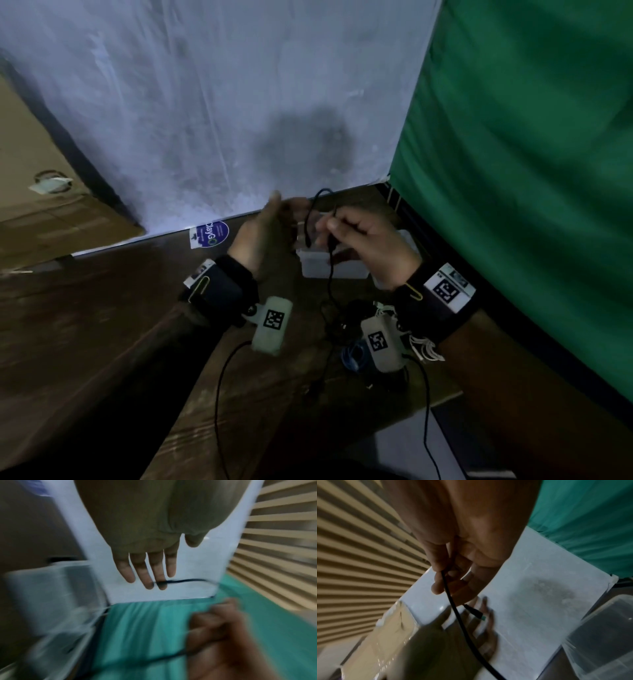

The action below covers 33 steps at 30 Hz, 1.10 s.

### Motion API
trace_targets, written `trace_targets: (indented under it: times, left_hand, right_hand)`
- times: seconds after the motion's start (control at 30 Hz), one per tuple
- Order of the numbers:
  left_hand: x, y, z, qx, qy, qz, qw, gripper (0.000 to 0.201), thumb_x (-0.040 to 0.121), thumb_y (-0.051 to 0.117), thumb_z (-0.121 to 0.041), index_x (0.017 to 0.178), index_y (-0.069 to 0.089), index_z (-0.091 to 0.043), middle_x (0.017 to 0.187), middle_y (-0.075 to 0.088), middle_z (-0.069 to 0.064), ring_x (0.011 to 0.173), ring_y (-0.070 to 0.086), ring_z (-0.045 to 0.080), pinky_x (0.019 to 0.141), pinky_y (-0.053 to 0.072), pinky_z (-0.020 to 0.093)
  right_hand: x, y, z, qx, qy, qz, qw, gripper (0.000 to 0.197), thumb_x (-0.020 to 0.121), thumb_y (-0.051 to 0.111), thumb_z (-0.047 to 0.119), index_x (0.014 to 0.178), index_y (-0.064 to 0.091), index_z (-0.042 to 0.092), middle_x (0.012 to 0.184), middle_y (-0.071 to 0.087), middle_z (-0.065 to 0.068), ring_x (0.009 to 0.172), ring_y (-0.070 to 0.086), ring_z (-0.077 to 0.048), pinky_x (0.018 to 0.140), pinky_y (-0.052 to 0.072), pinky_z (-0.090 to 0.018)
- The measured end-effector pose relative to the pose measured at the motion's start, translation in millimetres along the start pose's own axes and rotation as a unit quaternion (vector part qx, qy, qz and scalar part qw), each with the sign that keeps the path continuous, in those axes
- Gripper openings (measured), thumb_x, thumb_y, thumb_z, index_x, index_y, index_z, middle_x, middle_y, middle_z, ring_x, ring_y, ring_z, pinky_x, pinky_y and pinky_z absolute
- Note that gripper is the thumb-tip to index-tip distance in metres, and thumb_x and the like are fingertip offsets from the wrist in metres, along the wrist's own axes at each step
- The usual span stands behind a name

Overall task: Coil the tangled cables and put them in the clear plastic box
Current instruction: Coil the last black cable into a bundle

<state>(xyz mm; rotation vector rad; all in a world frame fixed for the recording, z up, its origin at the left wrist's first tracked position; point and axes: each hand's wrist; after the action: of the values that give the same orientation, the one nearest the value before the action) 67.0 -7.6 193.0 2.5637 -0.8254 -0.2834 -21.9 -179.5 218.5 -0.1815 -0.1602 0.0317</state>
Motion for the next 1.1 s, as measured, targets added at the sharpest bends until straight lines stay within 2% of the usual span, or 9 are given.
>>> trace_targets:
  times: [0.17, 0.23, 0.3, 0.37, 0.43, 0.53, 0.73, 0.9, 1.1]
  left_hand:
    - [-16.5, 0.1, 77.6, 0.113, -0.164, 0.041, 0.979, 0.081, 0.083, 0.034, -0.079, 0.125, 0.062, -0.015, 0.125, 0.063, 0.012, 0.116, 0.059, 0.028, 0.102, 0.043, 0.048]
    - [-26.4, 11.8, 98.0, 0.185, -0.186, 0.047, 0.964, 0.054, 0.087, 0.054, -0.060, 0.113, 0.066, -0.015, 0.116, 0.067, 0.008, 0.110, 0.062, 0.024, 0.102, 0.045, 0.042]
    - [-29.9, 11.9, 111.1, 0.392, -0.139, 0.121, 0.901, 0.026, 0.090, 0.064, -0.030, 0.111, 0.064, -0.016, 0.111, 0.067, 0.003, 0.106, 0.062, 0.019, 0.098, 0.049, 0.037]
    - [-28.8, 1.1, 118.9, 0.517, -0.117, 0.143, 0.835, 0.019, 0.090, 0.063, -0.017, 0.109, 0.065, -0.016, 0.111, 0.066, 0.000, 0.102, 0.062, 0.015, 0.092, 0.051, 0.031]
    - [-29.4, -18.4, 125.4, 0.551, -0.118, 0.111, 0.819, 0.018, 0.092, 0.060, -0.017, 0.109, 0.066, -0.015, 0.110, 0.066, -0.001, 0.100, 0.061, 0.014, 0.090, 0.051, 0.030]
    - [-34.8, -51.7, 133.1, 0.560, -0.131, 0.084, 0.814, 0.018, 0.094, 0.059, -0.022, 0.109, 0.066, -0.017, 0.106, 0.064, -0.006, 0.098, 0.060, 0.012, 0.091, 0.049, 0.029]
    - [-52.2, -106.8, 122.2, 0.309, -0.296, -0.040, 0.903, 0.019, 0.087, 0.066, -0.034, 0.083, 0.075, -0.018, 0.080, 0.072, 0.002, 0.073, 0.064, 0.014, 0.066, 0.050, 0.027]
    - [-52.7, -113.2, 109.1, 0.087, -0.251, -0.159, 0.951, 0.019, 0.095, 0.055, -0.018, 0.085, 0.068, -0.007, 0.063, 0.066, 0.005, 0.049, 0.061, 0.012, 0.046, 0.049, 0.021]
    - [-39.8, -127.2, 123.9, 0.103, -0.233, -0.289, 0.923, 0.021, 0.095, 0.058, -0.026, 0.096, 0.070, -0.008, 0.103, 0.069, 0.016, 0.085, 0.066, 0.026, 0.074, 0.054, 0.037]
  right_hand:
    - [6.2, -16.9, 16.3, 0.063, -0.007, -0.030, 0.998, 0.019, 0.102, 0.046, 0.010, 0.099, 0.063, 0.006, 0.082, 0.067, -0.003, 0.079, 0.064, -0.013, 0.071, 0.058, -0.038]
    - [7.2, -22.3, 15.1, 0.070, -0.001, -0.053, 0.996, 0.018, 0.102, 0.046, 0.011, 0.099, 0.063, 0.005, 0.082, 0.066, -0.004, 0.076, 0.064, -0.011, 0.070, 0.059, -0.039]
    - [8.5, -27.6, 13.2, 0.072, -0.004, -0.073, 0.995, 0.019, 0.103, 0.046, 0.013, 0.098, 0.063, 0.007, 0.082, 0.067, -0.004, 0.076, 0.063, -0.013, 0.070, 0.058, -0.039]
    - [9.1, -32.6, 15.8, 0.081, -0.018, -0.095, 0.992, 0.020, 0.103, 0.045, 0.014, 0.097, 0.063, 0.009, 0.080, 0.065, -0.003, 0.076, 0.063, -0.014, 0.067, 0.056, -0.038]
    - [9.5, -39.3, 24.1, 0.118, -0.030, -0.136, 0.983, 0.020, 0.104, 0.043, 0.014, 0.095, 0.059, 0.009, 0.074, 0.058, -0.002, 0.070, 0.061, -0.015, 0.064, 0.055, -0.035]
    - [8.2, -58.1, 39.2, 0.170, -0.033, -0.201, 0.964, 0.021, 0.104, 0.040, 0.013, 0.090, 0.056, 0.012, 0.067, 0.049, 0.001, 0.054, 0.049, -0.013, 0.052, 0.047, -0.028]
    - [13.3, -99.6, 26.1, 0.064, -0.020, -0.345, 0.936, 0.025, 0.101, 0.046, 0.017, 0.080, 0.059, 0.022, 0.061, 0.044, 0.005, 0.042, 0.030, -0.006, 0.041, 0.021, -0.018]
    - [16.7, -120.7, -4.3, 0.047, 0.051, -0.411, 0.909, 0.026, 0.098, 0.046, 0.016, 0.077, 0.060, 0.022, 0.056, 0.042, 0.006, 0.038, 0.029, -0.006, 0.039, 0.021, -0.014]
    - [21.3, -126.6, -17.1, -0.028, 0.029, -0.482, 0.875, 0.026, 0.093, 0.051, 0.021, 0.071, 0.063, 0.027, 0.066, 0.054, 0.010, 0.058, 0.046, -0.004, 0.057, 0.038, -0.021]
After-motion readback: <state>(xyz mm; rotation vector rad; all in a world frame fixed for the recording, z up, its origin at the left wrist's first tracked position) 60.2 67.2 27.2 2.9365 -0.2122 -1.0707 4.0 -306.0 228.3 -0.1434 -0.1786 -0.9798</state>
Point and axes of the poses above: each hand's wrist, its own x-axis towards the middle knuckle, its own y-axis out of the palm, z = x × y
